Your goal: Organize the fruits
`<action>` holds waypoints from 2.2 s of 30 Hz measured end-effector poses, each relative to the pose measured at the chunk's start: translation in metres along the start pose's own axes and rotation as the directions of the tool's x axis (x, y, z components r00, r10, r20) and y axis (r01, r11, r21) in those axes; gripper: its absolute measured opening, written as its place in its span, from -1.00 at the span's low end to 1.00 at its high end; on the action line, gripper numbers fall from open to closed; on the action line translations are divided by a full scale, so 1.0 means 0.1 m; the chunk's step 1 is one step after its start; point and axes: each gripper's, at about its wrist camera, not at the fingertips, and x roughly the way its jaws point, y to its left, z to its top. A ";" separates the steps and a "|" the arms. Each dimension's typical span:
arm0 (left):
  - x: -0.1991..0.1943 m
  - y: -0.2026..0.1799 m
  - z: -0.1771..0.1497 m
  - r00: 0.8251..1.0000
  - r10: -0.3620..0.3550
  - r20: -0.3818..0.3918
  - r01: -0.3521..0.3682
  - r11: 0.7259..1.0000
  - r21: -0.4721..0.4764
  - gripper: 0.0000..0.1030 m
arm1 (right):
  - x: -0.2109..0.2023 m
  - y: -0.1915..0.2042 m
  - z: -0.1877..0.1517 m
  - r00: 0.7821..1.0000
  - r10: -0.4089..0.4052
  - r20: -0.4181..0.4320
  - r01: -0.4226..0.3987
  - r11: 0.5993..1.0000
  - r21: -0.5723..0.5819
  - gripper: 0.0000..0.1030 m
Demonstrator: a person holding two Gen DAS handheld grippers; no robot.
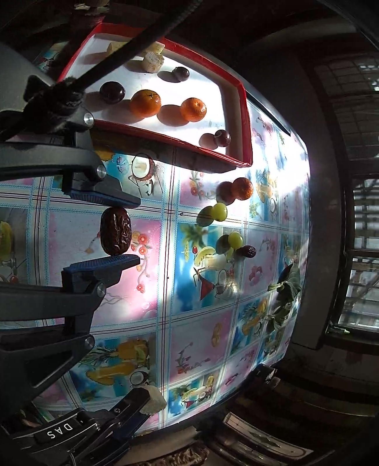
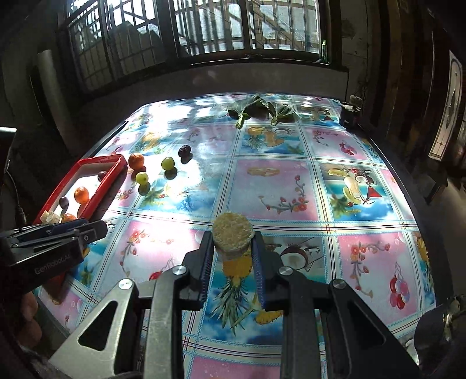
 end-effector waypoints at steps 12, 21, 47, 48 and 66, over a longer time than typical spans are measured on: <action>-0.05 -0.07 -0.06 0.998 0.066 0.024 -0.066 0.998 0.017 -0.38 | -0.07 -0.06 -0.05 1.000 0.001 0.010 -0.001 1.000 0.012 -0.46; -0.07 0.01 -0.05 0.990 0.134 0.047 -0.134 0.991 0.013 -0.38 | 0.01 0.06 -0.05 1.000 0.029 -0.012 -0.029 1.000 0.001 -0.46; -0.22 0.39 -0.08 0.965 0.233 0.119 -0.230 0.972 -0.038 -0.38 | 0.10 0.61 -0.05 0.994 0.098 -0.054 -0.101 0.993 -0.063 -0.46; -0.22 0.40 -0.08 0.965 0.234 0.118 -0.231 0.972 -0.040 -0.38 | 0.11 0.63 -0.05 0.993 0.099 -0.056 -0.103 0.993 -0.065 -0.46; -0.21 0.50 -0.08 0.965 0.234 0.120 -0.229 0.972 -0.053 -0.38 | 0.14 0.79 -0.03 0.993 0.099 -0.066 -0.105 0.990 -0.096 -0.46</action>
